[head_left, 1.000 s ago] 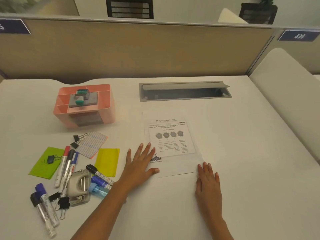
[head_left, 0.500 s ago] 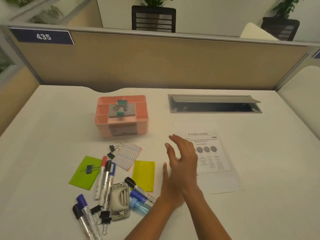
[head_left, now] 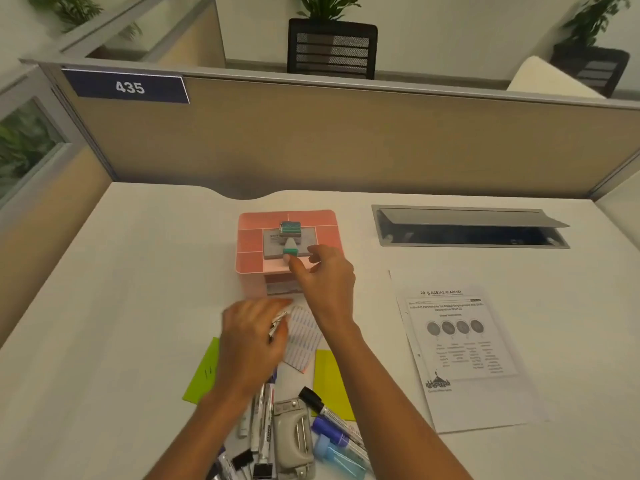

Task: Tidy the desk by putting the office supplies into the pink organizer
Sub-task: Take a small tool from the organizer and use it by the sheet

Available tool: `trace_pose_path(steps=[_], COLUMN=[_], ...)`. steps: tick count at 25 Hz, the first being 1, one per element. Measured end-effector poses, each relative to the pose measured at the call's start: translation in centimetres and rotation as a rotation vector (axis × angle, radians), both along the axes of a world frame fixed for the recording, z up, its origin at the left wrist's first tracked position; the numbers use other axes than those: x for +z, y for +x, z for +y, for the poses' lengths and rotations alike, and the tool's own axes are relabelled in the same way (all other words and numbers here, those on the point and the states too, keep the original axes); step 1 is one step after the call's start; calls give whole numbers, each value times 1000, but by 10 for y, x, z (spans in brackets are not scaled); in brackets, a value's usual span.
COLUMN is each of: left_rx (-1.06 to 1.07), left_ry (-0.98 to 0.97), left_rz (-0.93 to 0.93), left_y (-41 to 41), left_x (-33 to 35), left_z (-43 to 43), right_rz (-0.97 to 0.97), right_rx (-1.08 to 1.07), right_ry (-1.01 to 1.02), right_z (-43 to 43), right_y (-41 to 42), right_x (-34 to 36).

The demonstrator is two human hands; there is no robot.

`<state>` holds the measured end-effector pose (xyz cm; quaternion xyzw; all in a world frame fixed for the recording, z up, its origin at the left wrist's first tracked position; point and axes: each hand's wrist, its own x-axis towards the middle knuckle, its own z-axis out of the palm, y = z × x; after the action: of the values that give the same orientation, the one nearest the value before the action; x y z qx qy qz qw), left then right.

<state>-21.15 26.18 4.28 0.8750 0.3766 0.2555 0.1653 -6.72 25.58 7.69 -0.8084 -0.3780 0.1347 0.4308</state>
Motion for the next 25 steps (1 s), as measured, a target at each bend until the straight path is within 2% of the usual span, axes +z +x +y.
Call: trace_pose_path(steps=[2,4,10,17,25], left_rx=[127,157,-40,-158,-158], left_ry=[27,74,-3,-115,-72], left_rz=[-44,-57,88,252,350], left_y=[-14,-14,14,34,45], left_x=[9,14,9,28,45], left_z=[35,64,114,132,137], right_rz=[-24,-64,-215,-70,-58], right_rx=[-11,-27,-83,-174,-192], right_ry=[-33,-54,-114,96,136], right_z=[19,31,42,23,10], right_y=[-7,-12,-12,0,6], right_x=[-5,-12,-21,-16,-23])
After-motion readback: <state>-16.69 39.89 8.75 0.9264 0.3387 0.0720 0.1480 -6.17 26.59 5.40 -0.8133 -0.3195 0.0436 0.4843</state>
